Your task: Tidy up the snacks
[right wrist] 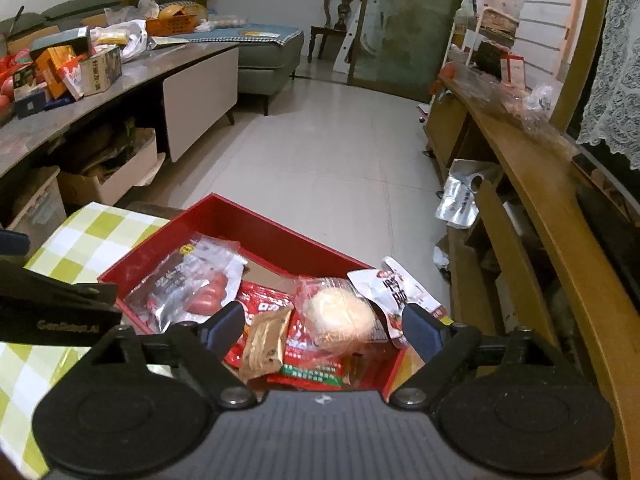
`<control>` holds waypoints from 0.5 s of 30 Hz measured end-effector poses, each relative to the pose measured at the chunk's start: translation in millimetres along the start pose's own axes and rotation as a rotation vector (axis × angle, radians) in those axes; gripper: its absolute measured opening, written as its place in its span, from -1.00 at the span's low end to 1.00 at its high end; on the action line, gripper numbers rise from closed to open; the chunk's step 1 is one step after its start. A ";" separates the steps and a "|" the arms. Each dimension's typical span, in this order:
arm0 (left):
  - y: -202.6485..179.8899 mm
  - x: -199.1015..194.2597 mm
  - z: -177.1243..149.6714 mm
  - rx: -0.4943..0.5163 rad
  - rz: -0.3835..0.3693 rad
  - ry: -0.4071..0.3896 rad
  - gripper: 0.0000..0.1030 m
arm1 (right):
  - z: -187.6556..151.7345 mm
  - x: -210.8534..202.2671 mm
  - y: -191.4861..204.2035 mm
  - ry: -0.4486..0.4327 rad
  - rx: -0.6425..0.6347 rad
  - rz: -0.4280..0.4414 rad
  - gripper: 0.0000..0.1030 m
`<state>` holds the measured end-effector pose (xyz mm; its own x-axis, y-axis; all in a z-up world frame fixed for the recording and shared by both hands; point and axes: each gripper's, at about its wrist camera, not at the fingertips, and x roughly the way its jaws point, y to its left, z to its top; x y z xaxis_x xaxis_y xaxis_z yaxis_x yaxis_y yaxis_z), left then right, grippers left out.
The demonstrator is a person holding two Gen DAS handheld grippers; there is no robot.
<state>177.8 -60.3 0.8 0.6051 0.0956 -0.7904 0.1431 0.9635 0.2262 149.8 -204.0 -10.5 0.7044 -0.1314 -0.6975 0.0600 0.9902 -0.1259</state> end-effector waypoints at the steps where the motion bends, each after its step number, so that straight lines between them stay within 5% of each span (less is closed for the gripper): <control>1: 0.4 -3.0 -2.5 0.000 -0.004 0.000 0.89 | -2.6 -2.7 -0.2 0.001 0.008 0.008 0.79; 15: 4.8 -36.9 -36.8 0.012 -0.008 -0.033 0.97 | -24.7 -41.4 8.2 -0.011 0.020 0.019 0.82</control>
<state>127.3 -50.0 10.1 0.6297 0.0791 -0.7728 0.1577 0.9611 0.2269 103.6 -191.6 -0.1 0.7131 -0.1125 -0.6920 0.0609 0.9932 -0.0988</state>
